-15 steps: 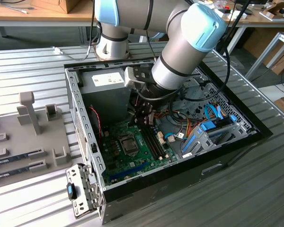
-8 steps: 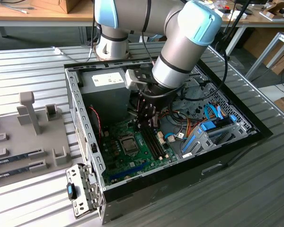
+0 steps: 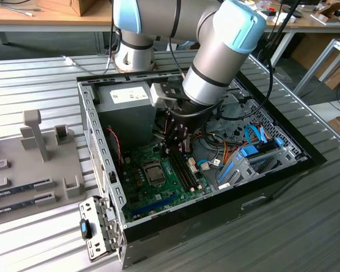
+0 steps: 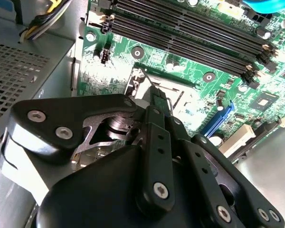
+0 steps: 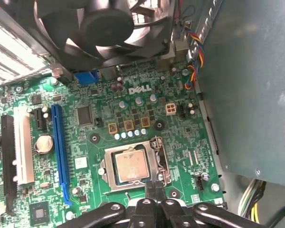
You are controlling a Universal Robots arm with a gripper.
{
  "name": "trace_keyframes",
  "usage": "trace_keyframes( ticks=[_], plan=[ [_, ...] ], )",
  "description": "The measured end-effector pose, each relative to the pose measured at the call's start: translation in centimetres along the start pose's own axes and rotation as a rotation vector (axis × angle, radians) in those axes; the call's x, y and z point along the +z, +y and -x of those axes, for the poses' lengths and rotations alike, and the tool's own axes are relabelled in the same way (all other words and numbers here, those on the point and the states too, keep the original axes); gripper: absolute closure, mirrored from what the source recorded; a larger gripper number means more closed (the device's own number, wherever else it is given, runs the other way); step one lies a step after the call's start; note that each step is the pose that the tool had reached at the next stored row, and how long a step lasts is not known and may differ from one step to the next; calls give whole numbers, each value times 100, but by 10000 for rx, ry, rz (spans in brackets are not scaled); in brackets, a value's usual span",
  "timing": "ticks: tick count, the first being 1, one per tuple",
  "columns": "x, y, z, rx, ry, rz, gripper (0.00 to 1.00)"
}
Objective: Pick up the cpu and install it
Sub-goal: 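Close the cpu cover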
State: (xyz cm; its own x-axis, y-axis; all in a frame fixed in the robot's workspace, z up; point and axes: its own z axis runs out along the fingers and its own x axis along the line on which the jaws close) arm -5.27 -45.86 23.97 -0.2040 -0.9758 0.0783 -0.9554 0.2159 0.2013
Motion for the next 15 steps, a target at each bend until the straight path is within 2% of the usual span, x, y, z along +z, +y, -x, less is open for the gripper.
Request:
trace_keyframes(
  ticks=[3, 9, 15],
  plan=[
    [-28, 6, -2, -53, 12, -5, 89],
    [-28, 2, -24, -82, 40, -12, 89],
    [-26, -14, -96, -85, 121, -30, 89]
  ],
)
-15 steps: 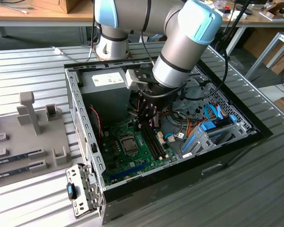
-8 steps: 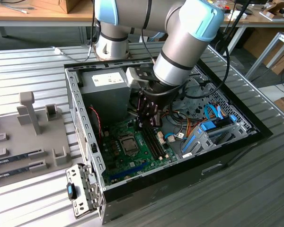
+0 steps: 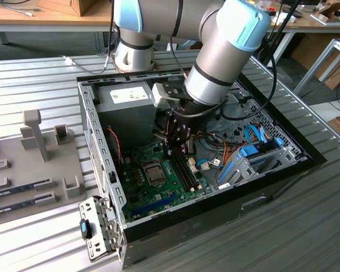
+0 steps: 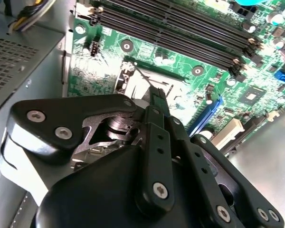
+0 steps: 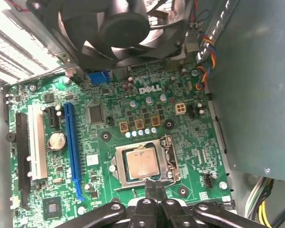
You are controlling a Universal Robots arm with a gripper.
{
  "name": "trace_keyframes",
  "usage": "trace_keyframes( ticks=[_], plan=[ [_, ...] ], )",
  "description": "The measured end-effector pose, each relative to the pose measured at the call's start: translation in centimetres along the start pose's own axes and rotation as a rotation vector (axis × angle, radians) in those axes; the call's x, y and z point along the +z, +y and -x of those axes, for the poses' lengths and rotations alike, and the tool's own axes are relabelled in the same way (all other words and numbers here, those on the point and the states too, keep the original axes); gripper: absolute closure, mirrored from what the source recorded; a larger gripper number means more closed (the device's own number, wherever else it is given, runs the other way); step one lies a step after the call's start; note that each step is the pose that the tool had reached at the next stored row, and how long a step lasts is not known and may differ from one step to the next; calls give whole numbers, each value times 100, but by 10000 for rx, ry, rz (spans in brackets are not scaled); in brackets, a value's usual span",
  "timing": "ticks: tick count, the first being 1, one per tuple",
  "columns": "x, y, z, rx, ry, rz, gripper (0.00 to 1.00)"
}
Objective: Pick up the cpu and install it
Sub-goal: 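Close the cpu cover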
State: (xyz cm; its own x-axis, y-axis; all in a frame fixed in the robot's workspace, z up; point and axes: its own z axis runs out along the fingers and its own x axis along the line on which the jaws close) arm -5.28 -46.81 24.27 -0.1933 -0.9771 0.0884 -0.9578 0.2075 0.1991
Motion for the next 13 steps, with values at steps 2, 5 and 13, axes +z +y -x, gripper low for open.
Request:
trace_keyframes(
  ticks=[2, 5, 13],
  plan=[
    [3, -4, -19, 2, 50, -9, 89],
    [29, -15, -45, 0, 60, -4, 89],
    [58, -51, -194, 3, 66, -4, 89]
  ],
)
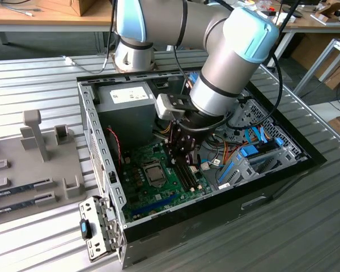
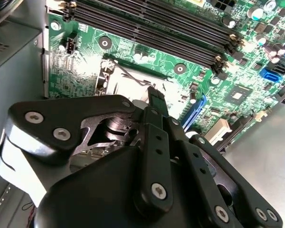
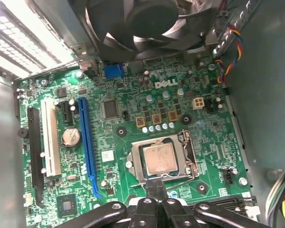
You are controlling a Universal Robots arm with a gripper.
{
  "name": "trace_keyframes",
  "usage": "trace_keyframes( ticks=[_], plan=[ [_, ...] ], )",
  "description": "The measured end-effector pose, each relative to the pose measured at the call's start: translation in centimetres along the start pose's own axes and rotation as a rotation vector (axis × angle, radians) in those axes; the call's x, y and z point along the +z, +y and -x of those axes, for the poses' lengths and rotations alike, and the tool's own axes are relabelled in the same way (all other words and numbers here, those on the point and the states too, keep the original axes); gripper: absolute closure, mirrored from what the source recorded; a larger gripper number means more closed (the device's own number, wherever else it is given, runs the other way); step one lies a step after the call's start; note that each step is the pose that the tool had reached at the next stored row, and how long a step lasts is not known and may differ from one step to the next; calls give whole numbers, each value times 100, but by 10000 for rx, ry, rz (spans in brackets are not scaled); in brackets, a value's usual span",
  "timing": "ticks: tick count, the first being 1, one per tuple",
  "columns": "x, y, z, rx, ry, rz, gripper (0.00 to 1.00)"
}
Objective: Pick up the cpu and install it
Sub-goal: 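Close the cpu cover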
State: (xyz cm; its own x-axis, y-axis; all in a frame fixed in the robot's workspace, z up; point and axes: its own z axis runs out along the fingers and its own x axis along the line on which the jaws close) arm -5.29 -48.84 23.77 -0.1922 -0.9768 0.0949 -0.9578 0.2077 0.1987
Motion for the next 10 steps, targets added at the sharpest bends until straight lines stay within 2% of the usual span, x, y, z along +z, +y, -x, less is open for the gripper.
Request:
trace_keyframes(
  ticks=[2, 5, 6, 10],
  plan=[
    [2, -2, 0, 2, 15, -3, 89],
    [35, -18, 5, 29, 141, -26, 89],
    [51, -22, 7, 48, 227, -44, 89],
    [71, -28, 9, 74, 344, -64, 89]
  ],
)
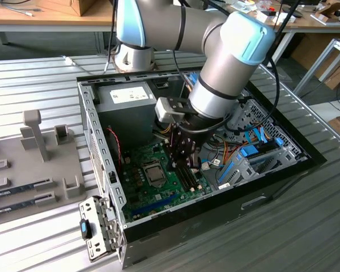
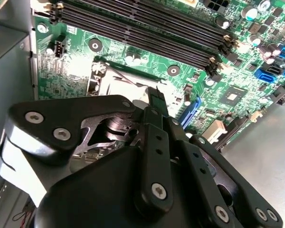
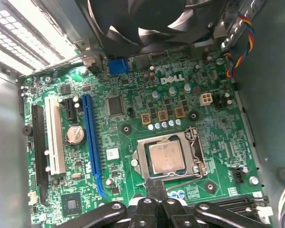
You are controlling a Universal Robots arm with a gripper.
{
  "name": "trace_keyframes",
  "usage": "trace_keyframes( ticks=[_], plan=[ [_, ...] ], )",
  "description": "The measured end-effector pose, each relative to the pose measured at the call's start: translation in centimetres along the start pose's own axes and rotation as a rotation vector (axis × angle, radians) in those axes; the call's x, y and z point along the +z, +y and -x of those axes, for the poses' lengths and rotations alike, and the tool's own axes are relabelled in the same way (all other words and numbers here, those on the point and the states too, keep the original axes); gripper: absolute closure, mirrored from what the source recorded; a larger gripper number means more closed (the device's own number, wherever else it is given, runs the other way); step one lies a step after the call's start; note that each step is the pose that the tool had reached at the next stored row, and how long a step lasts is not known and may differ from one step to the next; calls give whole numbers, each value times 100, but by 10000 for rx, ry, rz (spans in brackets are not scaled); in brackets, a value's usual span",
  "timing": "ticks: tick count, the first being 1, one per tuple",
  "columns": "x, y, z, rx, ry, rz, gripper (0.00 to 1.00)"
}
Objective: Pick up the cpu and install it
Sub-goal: 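Close the cpu cover, then install the first cpu locking lever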
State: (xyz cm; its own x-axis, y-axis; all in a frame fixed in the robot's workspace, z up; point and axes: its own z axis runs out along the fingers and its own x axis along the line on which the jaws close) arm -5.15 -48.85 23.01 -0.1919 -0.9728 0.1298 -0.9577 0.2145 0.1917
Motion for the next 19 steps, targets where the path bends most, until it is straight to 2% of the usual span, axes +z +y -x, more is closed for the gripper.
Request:
trace_keyframes(
  ticks=[2, 4, 5, 6, 8, 10, 11, 15, 19],
  plan=[
    [10, -2, 1, 21, 91, -17, 89],
    [21, -6, 3, 47, 207, -40, 89],
    [34, -8, 7, 67, 291, -56, 89],
    [43, -5, 35, 74, 324, -62, 89],
    [49, 1, 71, 75, 336, -66, 89],
    [50, 25, 194, 77, 343, -66, 89],
    [53, 30, 219, 77, 338, -65, 89],
    [61, 28, 223, 81, 363, -72, 89],
    [108, 19, 229, 90, 399, -78, 89]
  ],
)
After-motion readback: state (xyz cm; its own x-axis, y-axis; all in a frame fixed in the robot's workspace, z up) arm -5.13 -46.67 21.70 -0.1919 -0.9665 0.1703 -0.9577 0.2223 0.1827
